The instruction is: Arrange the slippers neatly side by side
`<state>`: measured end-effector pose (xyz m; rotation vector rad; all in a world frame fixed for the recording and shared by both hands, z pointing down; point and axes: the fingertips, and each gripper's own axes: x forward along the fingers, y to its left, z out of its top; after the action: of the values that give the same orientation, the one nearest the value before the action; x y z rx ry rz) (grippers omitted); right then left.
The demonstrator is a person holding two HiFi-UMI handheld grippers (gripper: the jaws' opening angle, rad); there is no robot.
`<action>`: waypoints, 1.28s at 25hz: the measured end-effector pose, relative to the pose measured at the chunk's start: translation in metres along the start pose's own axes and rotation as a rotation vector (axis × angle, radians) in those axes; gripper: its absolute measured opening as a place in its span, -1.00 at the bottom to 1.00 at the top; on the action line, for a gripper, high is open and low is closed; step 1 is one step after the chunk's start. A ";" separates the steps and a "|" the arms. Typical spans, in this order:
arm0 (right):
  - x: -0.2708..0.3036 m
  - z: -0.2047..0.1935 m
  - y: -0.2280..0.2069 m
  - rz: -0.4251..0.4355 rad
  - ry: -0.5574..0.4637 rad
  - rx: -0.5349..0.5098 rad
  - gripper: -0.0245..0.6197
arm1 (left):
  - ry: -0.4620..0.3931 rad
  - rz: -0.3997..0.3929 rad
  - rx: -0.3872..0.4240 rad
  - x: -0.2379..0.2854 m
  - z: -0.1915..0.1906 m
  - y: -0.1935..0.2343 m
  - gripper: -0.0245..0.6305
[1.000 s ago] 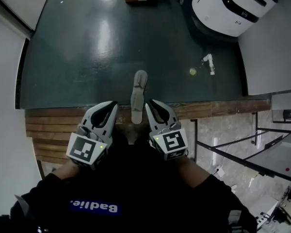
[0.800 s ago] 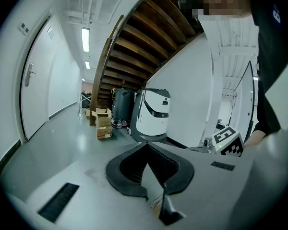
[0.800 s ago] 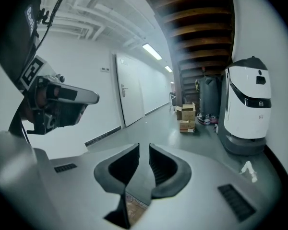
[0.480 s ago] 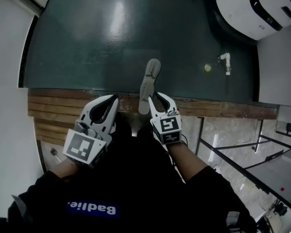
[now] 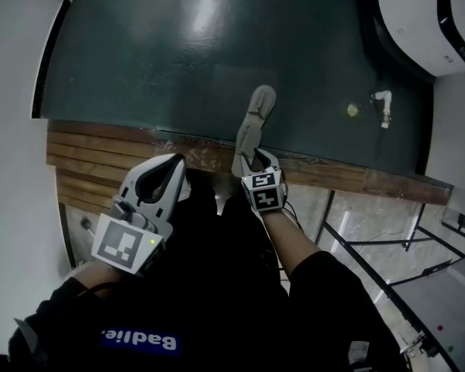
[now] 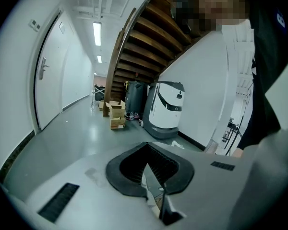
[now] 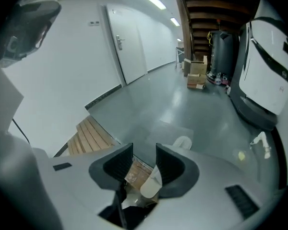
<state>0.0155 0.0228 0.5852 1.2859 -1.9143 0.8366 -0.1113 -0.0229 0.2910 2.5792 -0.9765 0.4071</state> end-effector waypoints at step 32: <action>0.284 -0.228 -0.065 -0.223 0.392 0.285 -0.40 | 0.299 0.165 -0.085 -0.019 -0.200 0.081 -0.93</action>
<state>0.0366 0.0424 0.9543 1.3510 -1.3544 1.1739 -0.2076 0.0155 0.4815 2.2844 -1.0720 0.7530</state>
